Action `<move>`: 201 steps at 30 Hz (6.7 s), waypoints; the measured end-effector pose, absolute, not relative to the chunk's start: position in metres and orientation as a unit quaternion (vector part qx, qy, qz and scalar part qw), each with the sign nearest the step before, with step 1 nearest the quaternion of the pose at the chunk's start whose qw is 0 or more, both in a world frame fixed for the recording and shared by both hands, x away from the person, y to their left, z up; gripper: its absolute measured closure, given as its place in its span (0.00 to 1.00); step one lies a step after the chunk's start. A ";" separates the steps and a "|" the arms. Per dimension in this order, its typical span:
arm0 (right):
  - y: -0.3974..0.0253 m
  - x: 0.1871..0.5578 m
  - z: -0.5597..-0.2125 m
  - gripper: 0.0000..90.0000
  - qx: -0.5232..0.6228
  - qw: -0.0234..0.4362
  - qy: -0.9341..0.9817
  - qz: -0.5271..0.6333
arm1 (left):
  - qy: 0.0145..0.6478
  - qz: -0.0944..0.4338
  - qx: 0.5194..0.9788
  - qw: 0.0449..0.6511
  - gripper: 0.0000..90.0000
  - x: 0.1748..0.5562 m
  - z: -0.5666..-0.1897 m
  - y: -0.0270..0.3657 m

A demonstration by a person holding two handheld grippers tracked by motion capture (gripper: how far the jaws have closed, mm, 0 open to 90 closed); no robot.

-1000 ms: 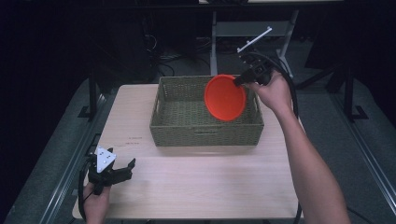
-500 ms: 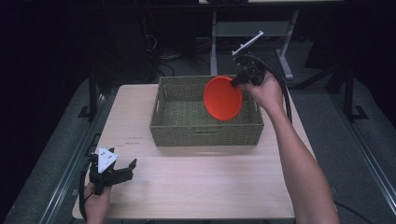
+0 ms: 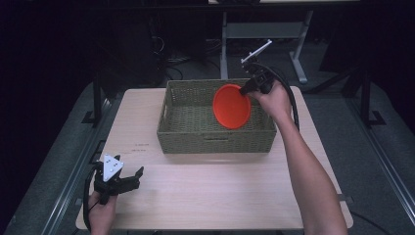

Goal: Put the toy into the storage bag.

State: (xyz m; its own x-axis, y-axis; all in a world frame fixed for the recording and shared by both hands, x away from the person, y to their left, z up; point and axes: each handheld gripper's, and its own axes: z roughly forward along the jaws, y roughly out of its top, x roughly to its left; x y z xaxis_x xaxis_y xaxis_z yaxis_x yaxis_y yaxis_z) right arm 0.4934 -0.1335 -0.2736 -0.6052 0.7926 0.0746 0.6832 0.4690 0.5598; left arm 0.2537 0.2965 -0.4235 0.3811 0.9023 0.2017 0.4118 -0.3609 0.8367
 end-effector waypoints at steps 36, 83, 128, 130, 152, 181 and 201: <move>-0.119 0.504 -0.318 0.91 0.441 0.074 0.857 0.257 | 0.440 0.344 0.749 0.356 0.14 0.253 -0.422 0.298; -0.122 0.518 -0.352 0.71 0.464 0.029 0.854 0.233 | 0.437 0.341 0.752 0.357 0.14 0.255 -0.423 0.296; -0.168 0.476 -0.335 0.44 0.456 -0.004 0.831 0.319 | 0.439 0.343 0.751 0.355 0.14 0.252 -0.423 0.295; -0.171 0.473 -0.334 0.44 0.455 -0.006 0.828 0.329 | 0.439 0.343 0.751 0.354 0.14 0.252 -0.423 0.295; -0.197 0.430 -0.320 0.39 0.430 -0.010 0.820 0.378 | 0.440 0.344 0.751 0.352 0.14 0.251 -0.423 0.296; -0.222 0.363 -0.328 0.31 0.411 0.005 0.817 0.405 | 0.439 0.344 0.751 0.352 0.14 0.251 -0.424 0.294; -0.233 0.327 -0.347 0.29 0.404 0.008 0.817 0.412 | 0.437 0.344 0.754 0.350 0.14 0.251 -0.424 0.293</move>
State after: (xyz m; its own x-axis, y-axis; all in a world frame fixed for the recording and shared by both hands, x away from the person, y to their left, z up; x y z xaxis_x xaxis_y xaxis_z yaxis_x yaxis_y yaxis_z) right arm 0.3266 -0.2327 -0.3471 -0.6740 0.6658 0.3202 0.6528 0.3339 0.6799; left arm 0.2506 0.2932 -0.4239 0.3810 0.9000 0.2118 0.4188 -0.3722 0.8283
